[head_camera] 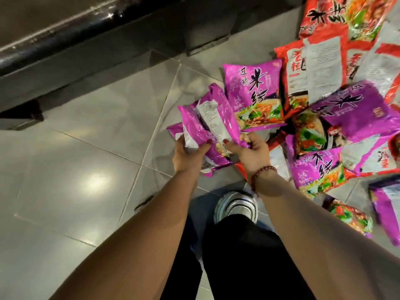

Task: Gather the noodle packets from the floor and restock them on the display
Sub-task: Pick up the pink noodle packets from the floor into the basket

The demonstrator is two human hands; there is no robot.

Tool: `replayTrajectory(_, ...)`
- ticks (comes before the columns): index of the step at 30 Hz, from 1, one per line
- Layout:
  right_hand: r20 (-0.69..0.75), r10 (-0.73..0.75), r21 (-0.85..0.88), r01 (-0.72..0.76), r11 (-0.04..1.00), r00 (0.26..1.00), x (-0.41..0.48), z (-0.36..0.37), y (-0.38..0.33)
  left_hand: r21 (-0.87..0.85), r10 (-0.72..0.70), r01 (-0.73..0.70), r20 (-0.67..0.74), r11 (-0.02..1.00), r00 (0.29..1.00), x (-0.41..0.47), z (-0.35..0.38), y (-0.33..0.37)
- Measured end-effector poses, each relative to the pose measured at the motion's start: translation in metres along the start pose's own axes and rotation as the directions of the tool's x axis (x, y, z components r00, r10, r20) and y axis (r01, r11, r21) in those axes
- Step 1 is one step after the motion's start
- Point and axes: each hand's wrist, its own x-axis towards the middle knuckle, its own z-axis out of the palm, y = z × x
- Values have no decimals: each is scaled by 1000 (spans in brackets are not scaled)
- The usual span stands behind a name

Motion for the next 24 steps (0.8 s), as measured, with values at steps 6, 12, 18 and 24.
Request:
replayTrajectory(6, 115, -115, 5, 115, 993, 987, -52, 6, -37, -196, 103, -79, 116, 977, 988, -37, -52, 32)
replayTrajectory(12, 225, -280, -78, 304, 950, 933, -134, 7, -105, -281, 197, -117, 279, 953, 940, -126, -129, 76)
replayTrajectory(18, 492, -333, -282, 509, 813, 804, -230, -1, -194, -465, 286, -159, 216, 871, 934, -228, -198, 126)
replayTrajectory(24, 709, -272, -209, 562, 800, 651, -354, 4, -282, -595, 318, -222, 59, 773, 946, -344, -256, 173)
